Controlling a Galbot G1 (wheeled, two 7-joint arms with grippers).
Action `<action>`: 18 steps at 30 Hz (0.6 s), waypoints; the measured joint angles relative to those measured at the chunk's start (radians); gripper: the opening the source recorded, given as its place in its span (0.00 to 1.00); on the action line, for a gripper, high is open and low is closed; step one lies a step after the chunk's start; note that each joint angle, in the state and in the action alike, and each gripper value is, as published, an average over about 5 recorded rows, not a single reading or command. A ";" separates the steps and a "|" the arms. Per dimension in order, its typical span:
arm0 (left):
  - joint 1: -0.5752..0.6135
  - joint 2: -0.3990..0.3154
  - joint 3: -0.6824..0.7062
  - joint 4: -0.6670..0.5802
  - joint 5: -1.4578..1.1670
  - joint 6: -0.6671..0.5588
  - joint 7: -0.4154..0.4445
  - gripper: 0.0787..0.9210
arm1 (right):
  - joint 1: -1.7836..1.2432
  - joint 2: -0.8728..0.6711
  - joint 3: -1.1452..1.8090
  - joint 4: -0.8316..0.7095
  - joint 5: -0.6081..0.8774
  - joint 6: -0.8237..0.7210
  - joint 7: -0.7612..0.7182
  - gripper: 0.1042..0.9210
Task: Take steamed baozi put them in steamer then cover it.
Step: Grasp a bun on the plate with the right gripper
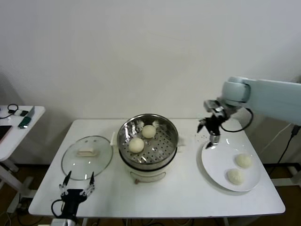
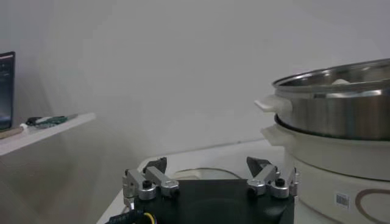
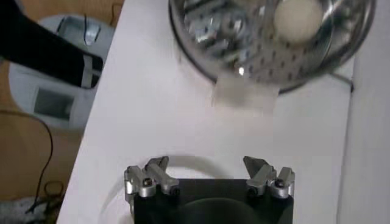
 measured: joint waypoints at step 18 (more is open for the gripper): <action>0.030 -0.034 -0.014 -0.019 0.033 0.007 -0.003 0.88 | -0.368 -0.202 0.253 -0.053 -0.282 0.035 0.002 0.88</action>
